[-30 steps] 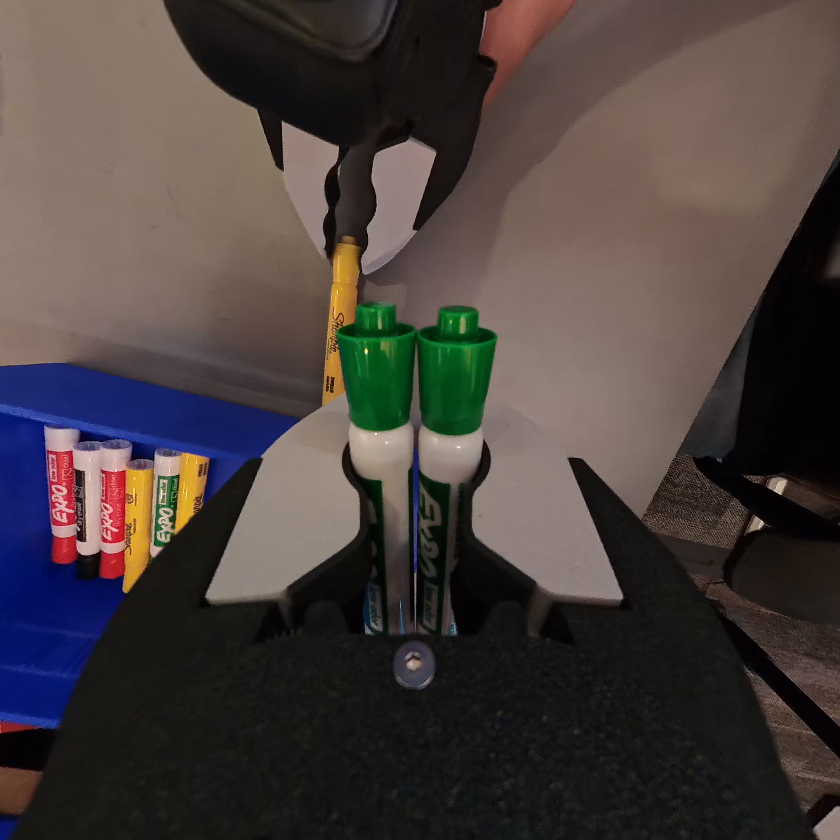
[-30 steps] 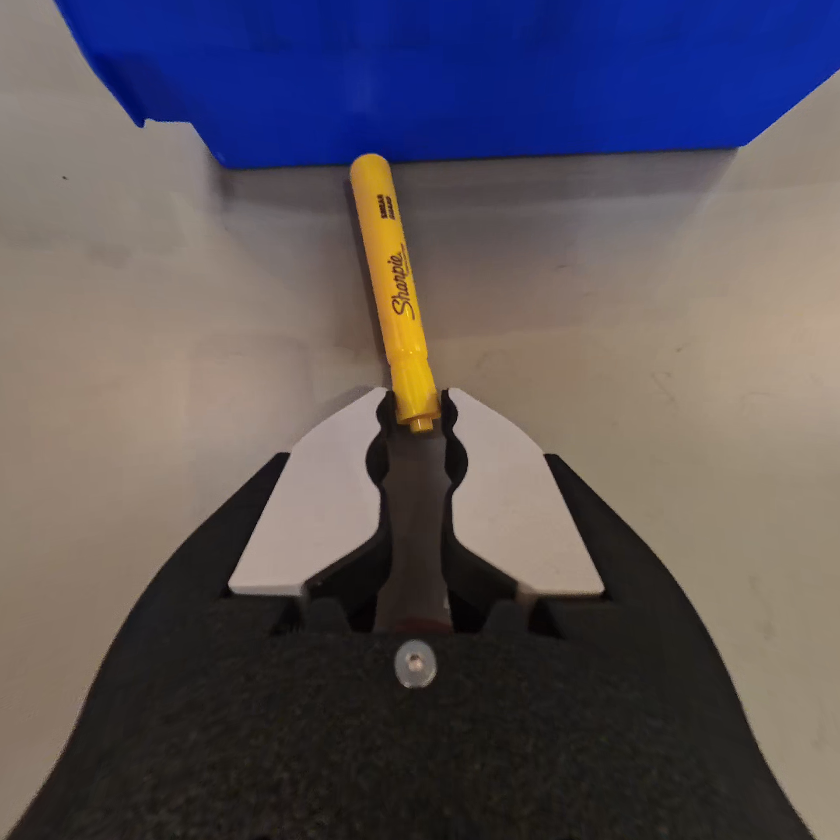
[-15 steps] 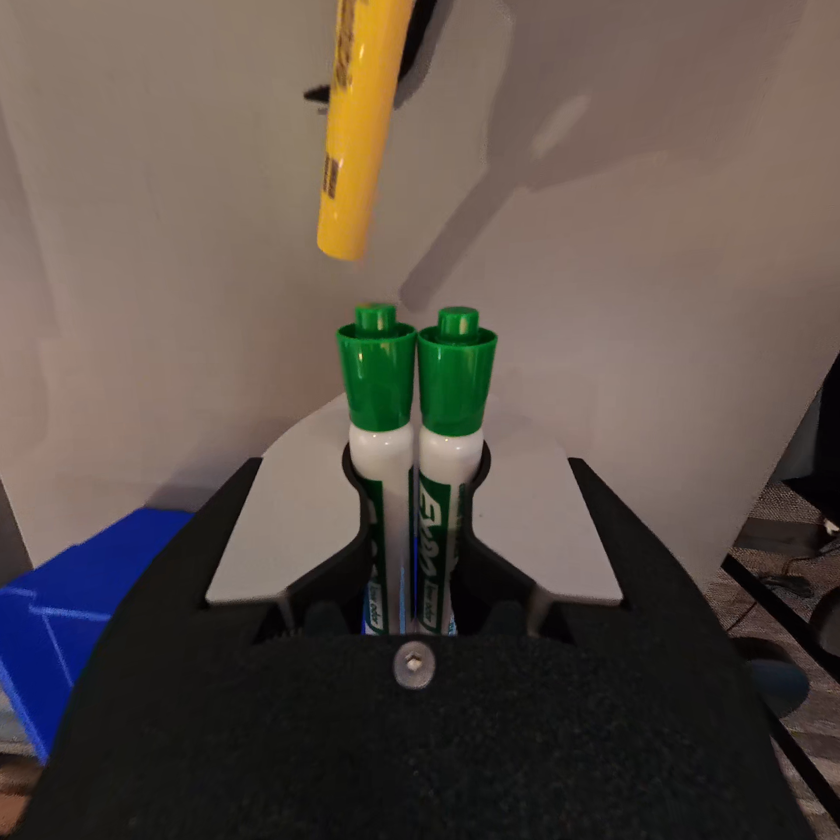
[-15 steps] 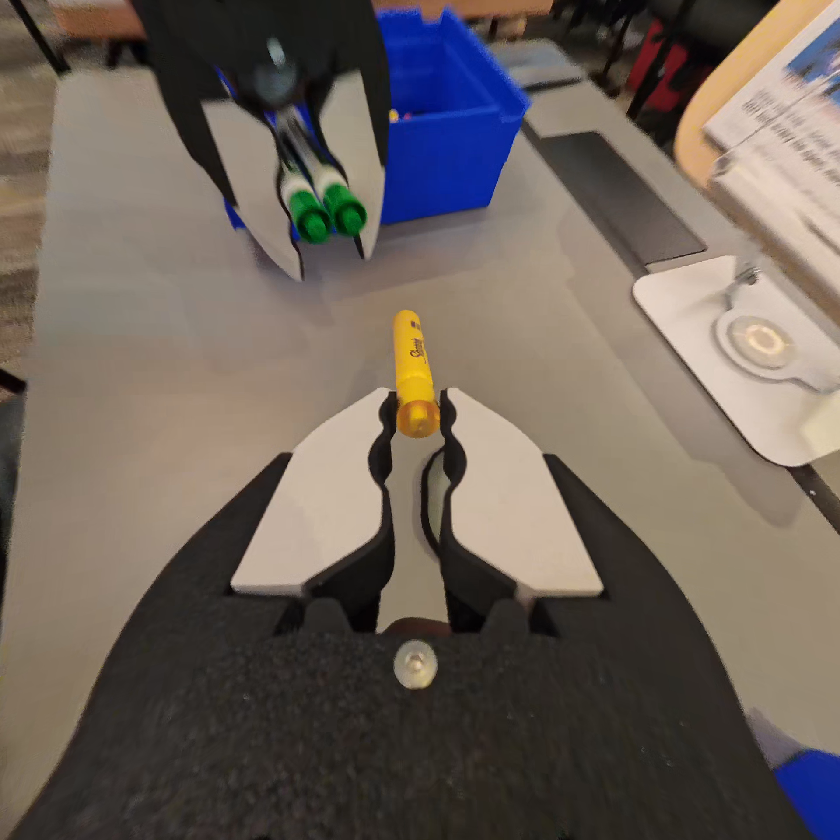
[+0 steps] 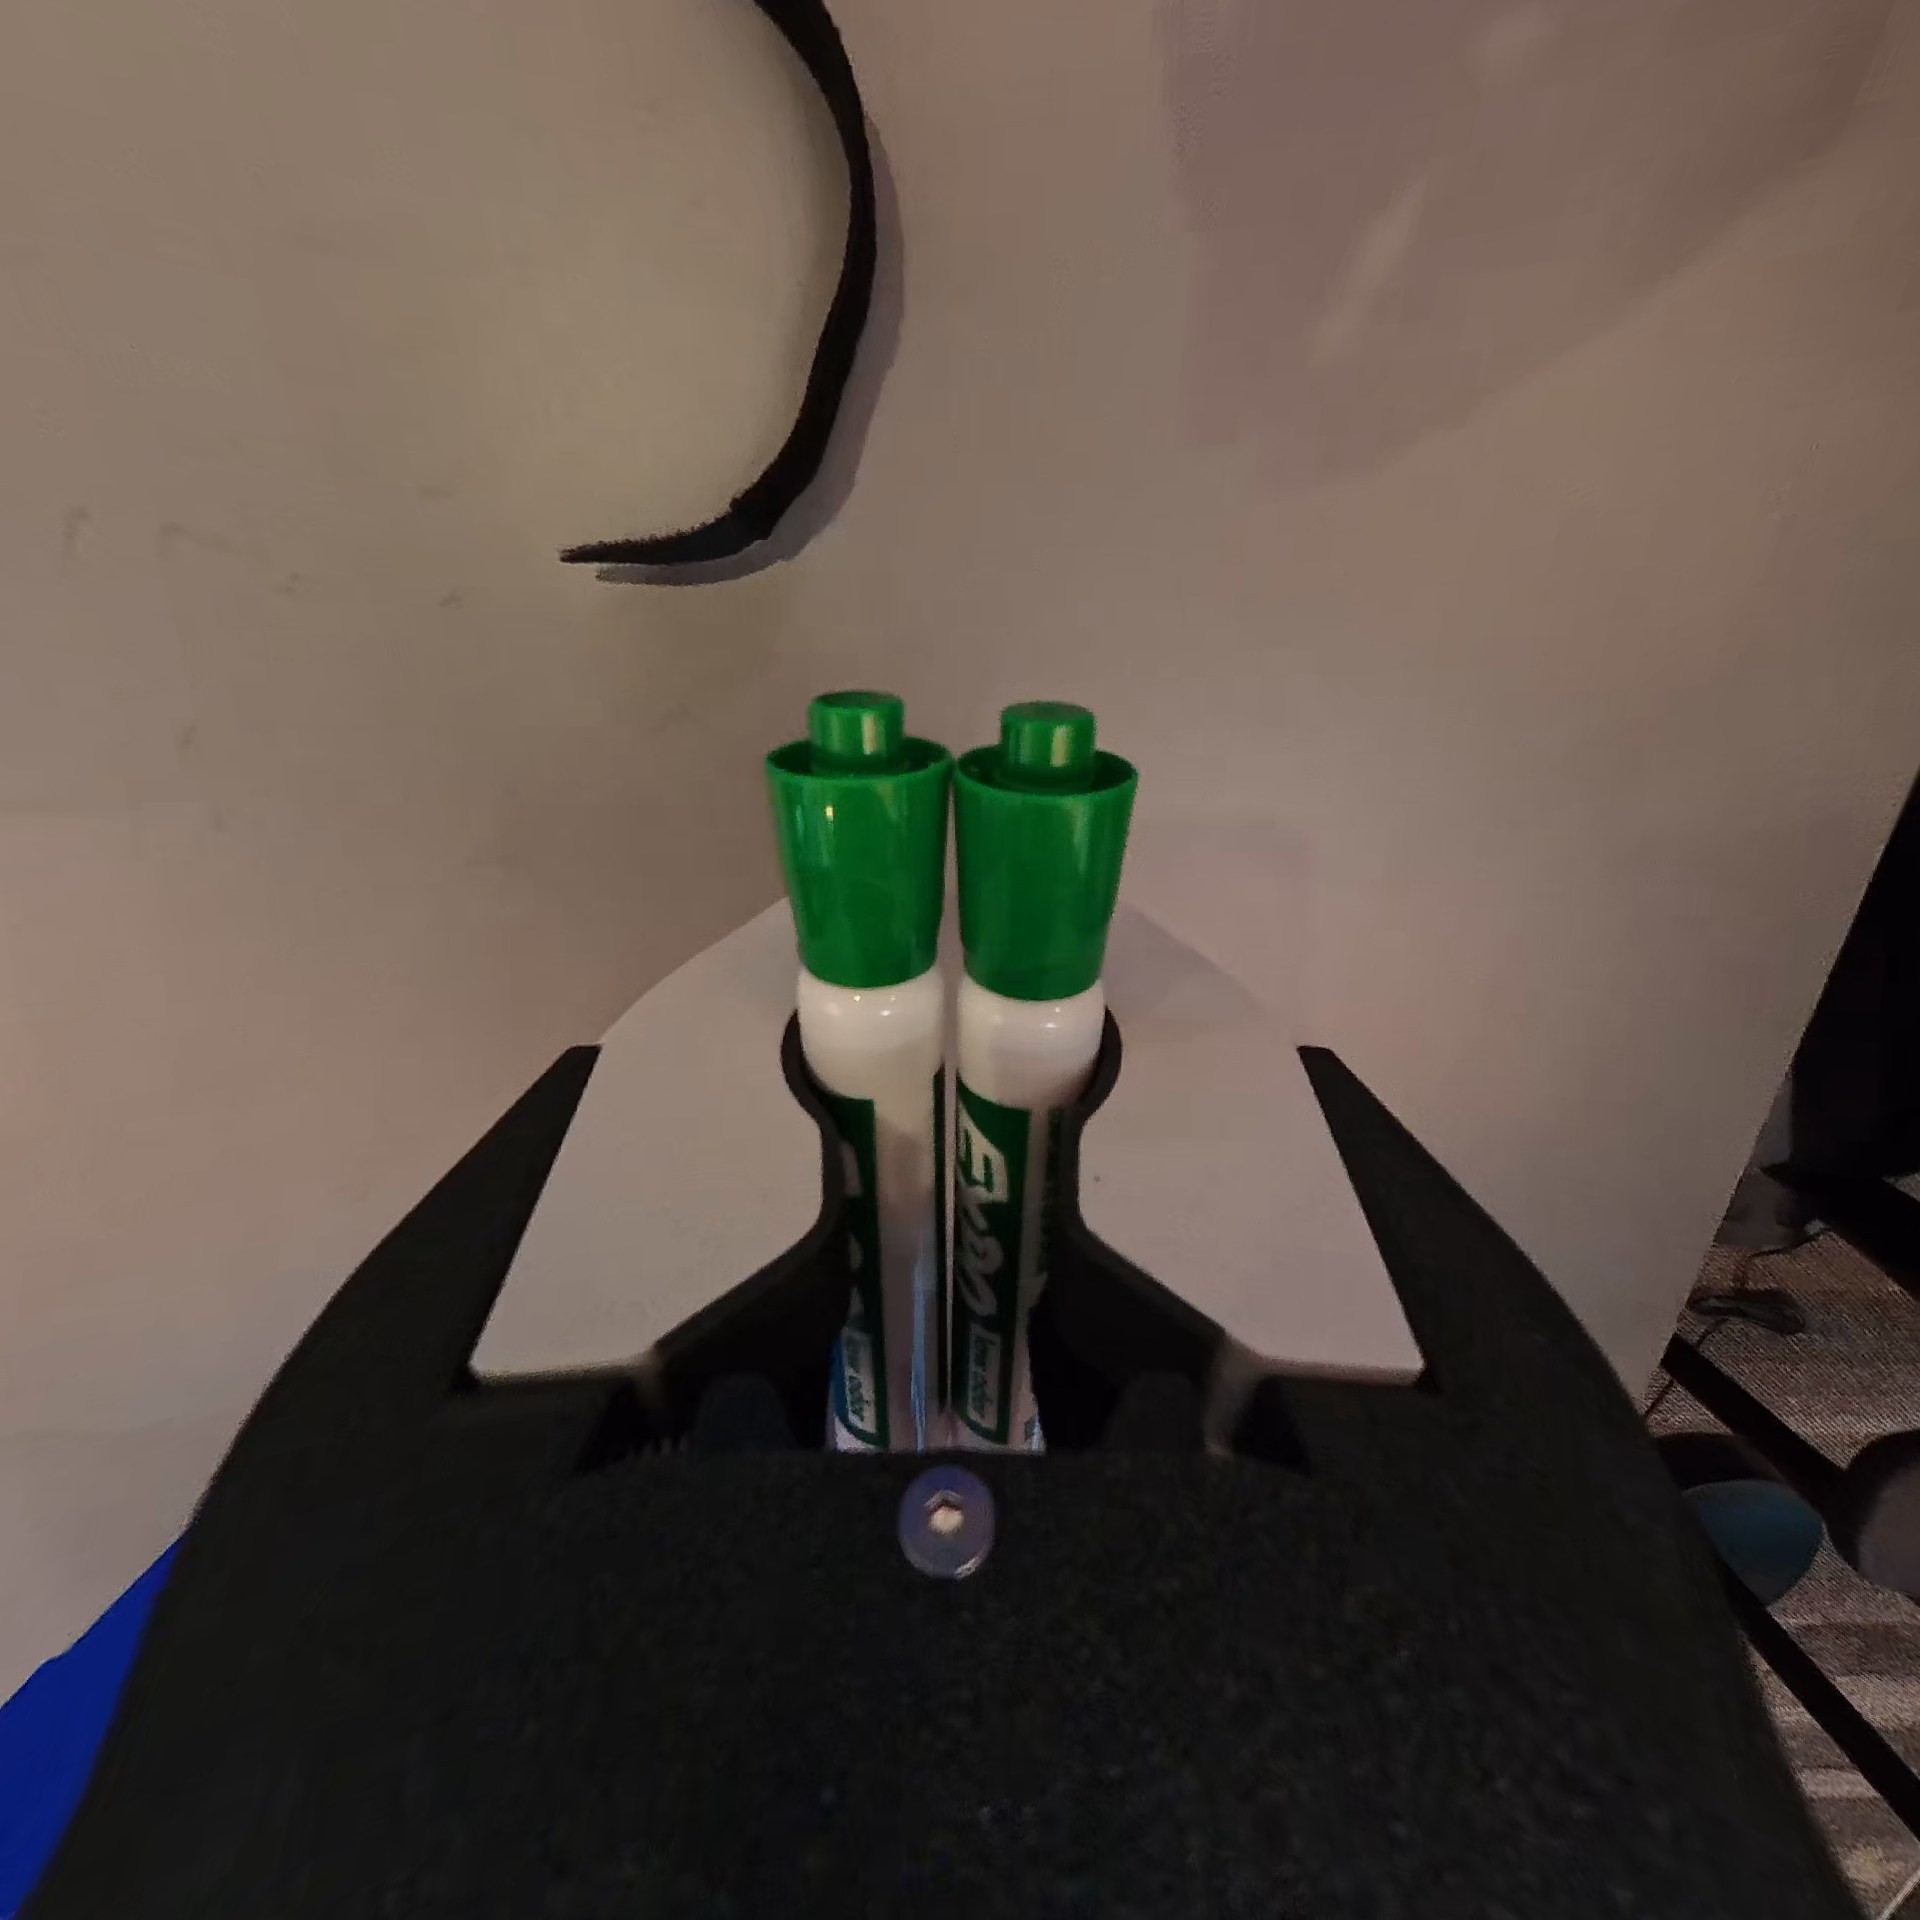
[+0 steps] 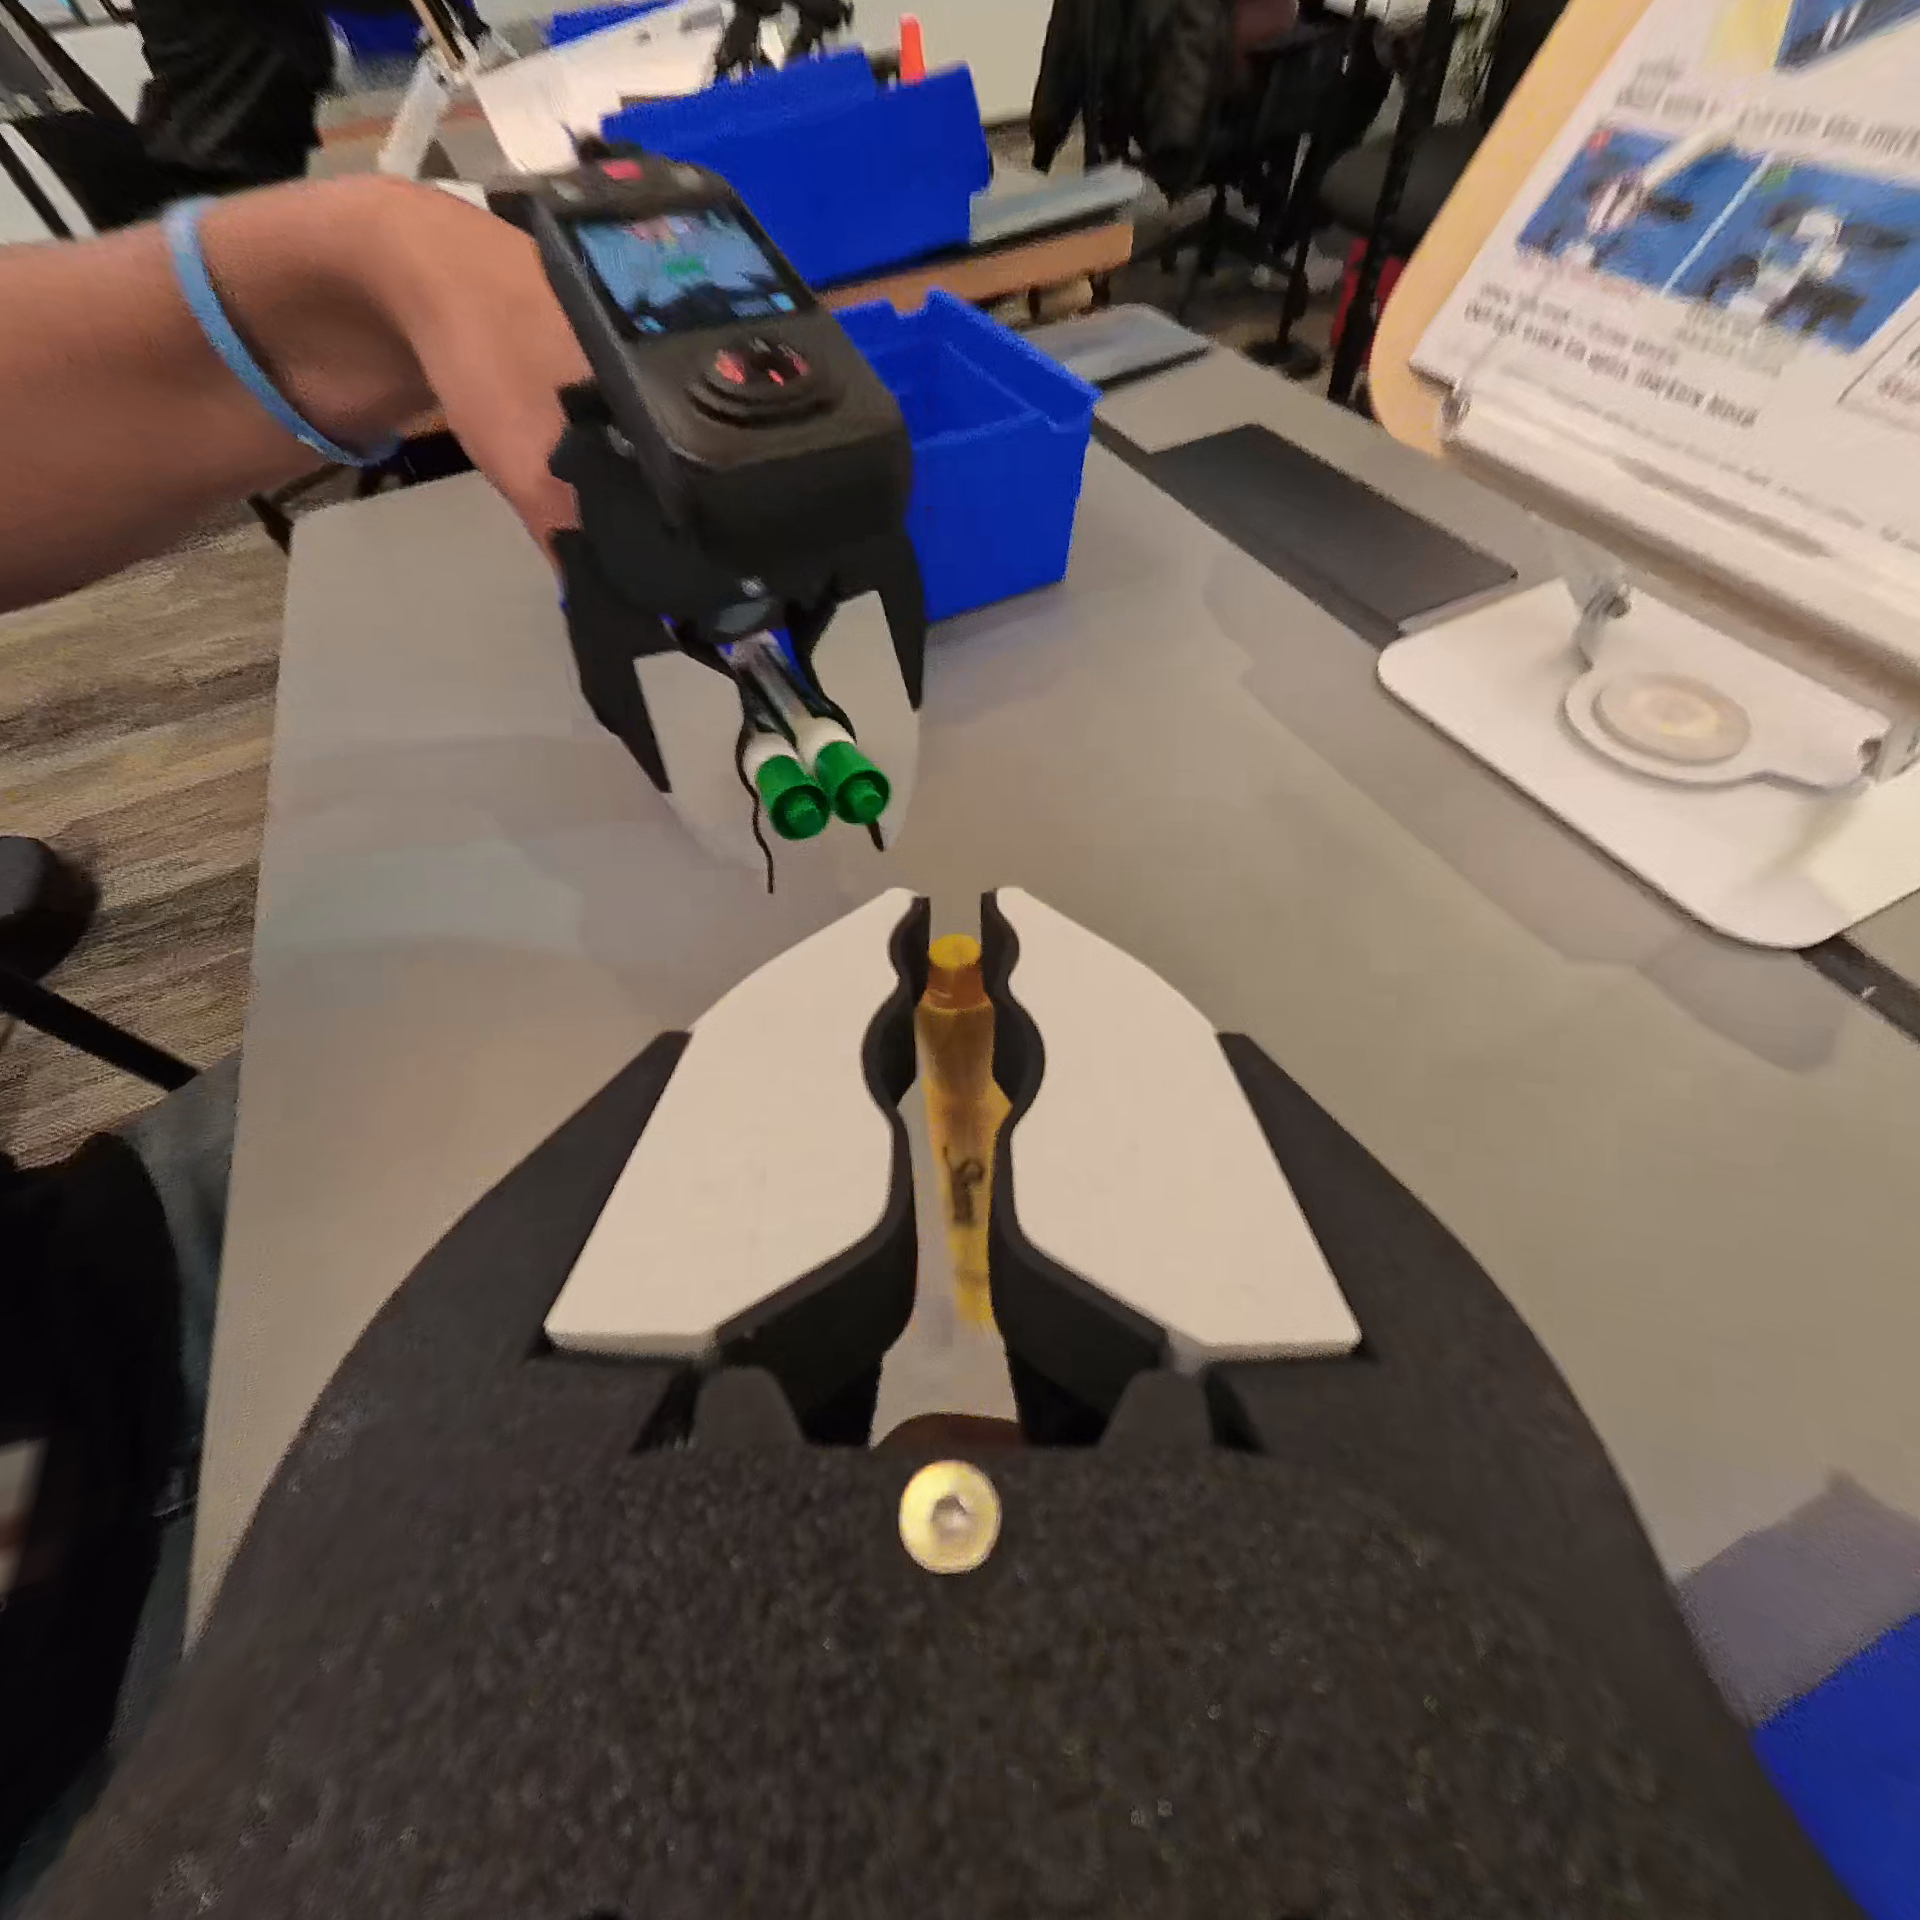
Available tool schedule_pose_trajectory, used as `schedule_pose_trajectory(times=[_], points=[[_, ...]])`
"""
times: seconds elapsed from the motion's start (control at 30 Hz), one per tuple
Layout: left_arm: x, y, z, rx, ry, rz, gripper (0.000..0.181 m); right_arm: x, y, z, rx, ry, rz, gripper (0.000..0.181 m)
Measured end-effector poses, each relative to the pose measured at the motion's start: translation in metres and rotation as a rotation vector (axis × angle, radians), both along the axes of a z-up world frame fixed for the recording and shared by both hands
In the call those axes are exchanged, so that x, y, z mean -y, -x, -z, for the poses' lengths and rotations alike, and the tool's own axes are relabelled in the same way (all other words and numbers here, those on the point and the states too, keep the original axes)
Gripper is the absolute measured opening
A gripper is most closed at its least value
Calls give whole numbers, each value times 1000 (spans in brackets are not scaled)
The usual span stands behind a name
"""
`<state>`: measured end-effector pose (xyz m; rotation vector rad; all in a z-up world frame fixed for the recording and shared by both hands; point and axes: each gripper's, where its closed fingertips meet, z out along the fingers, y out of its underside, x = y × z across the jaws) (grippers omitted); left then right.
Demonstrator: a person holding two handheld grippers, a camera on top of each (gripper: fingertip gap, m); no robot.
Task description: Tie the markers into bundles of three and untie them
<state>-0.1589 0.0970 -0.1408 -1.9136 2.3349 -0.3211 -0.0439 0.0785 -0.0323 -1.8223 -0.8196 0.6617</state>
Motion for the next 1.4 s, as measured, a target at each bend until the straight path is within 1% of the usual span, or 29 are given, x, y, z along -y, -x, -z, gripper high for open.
schedule_pose_trajectory(times=[0.1,0.23,0.43,0.5,0.57,0.67,0.77,0.87,0.93,1.0,1.13,1.3,1.4], points=[[3,1,3,-1,6,-2,42,-7,3,22,9,81,-11,9],[4,7,3,0,5,-7,42,-7,6,43,40,116,-9,9],[6,7,2,4,7,0,42,1,11,50,56,86,-32,9],[9,5,1,10,9,8,42,3,11,48,44,55,-27,9],[11,1,0,24,8,17,42,2,9,40,-8,27,-15,9],[15,-7,-4,61,27,22,42,1,5,14,-163,-32,1,9],[15,-10,-6,86,40,16,42,2,1,-21,-332,-123,15,8],[17,-14,-9,125,84,7,40,7,-5,-63,-517,-224,10,8],[17,-16,-9,139,98,2,40,8,-6,-81,-596,-260,1,8],[17,-17,-7,137,93,2,40,4,-3,-87,-635,-264,-2,8],[17,-21,-2,127,76,2,40,-2,-2,-96,-805,-269,-5,8],[18,-24,2,103,65,8,40,0,-2,-91,-988,-268,20,8],[20,-30,-2,124,89,5,40,2,-4,-81,-1091,-288,70,8]])
